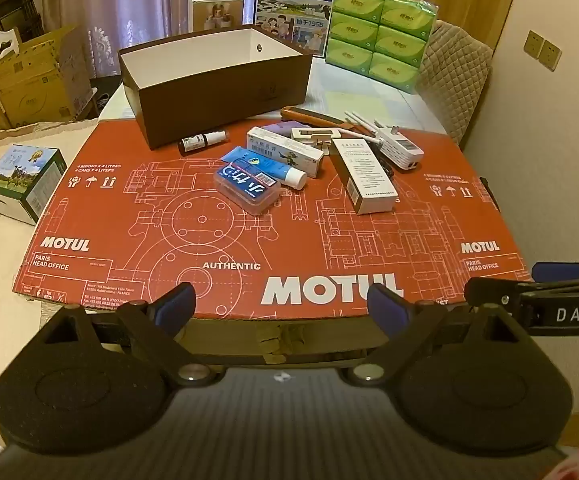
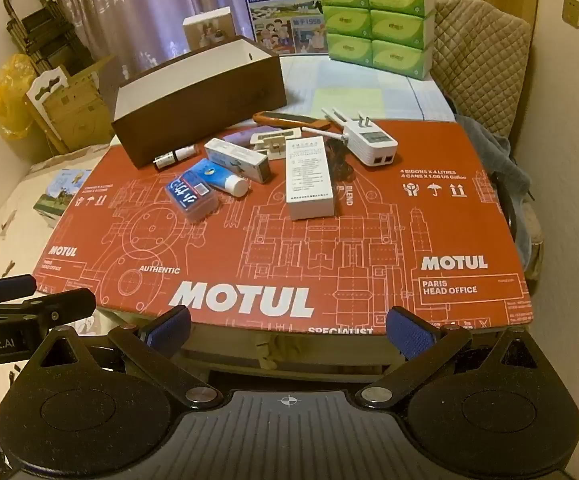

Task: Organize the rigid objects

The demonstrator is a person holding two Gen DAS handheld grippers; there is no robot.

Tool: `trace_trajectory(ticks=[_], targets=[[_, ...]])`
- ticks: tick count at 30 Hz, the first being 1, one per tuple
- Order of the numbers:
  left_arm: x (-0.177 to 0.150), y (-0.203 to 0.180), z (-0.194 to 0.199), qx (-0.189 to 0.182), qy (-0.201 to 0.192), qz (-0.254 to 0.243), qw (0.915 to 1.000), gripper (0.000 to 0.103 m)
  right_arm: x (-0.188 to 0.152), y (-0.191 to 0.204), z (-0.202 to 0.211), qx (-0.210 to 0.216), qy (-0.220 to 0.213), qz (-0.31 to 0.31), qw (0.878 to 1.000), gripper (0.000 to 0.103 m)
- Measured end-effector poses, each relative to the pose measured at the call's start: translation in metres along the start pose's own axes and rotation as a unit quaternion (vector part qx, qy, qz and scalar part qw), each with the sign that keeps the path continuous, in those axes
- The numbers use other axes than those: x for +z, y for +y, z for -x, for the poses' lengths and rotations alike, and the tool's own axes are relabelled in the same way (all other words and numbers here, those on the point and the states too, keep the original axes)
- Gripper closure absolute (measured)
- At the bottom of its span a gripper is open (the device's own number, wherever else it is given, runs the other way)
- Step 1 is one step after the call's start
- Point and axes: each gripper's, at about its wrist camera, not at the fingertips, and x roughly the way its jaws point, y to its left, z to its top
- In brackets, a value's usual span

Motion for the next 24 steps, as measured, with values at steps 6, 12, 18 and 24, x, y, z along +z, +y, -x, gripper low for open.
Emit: trace_trajectory(ticks=[6,12,18,24], targets=[[0.0001,0.0000,0.0002,0.001,0.000,-0.001,1.0000,0.012,0.0013,0.0008,-0.0006,0.000,0.001,-0.001,1.000,0.002],[-0.0002,-0.0002,0.0005,0.002,-0.002,-0.001,1.0000,0.012,0.0021,0.0018,-0.0015,0.000,0.000,0.000,1.000,0.002],[0.0000,-0.0001,-0.0002,0.002,0.000,-0.001,1.0000,0.012,0.0032,0.0021,-0.0031,0.000,0.000,0.001,1.000,0.002],[0.0000,-0.0003,-0.0004,0.002,0.000,-0.001,1.0000,0.012,0.0037,0.0026,-0.0038,-0.001,0.001,0.001,1.000,0.002]])
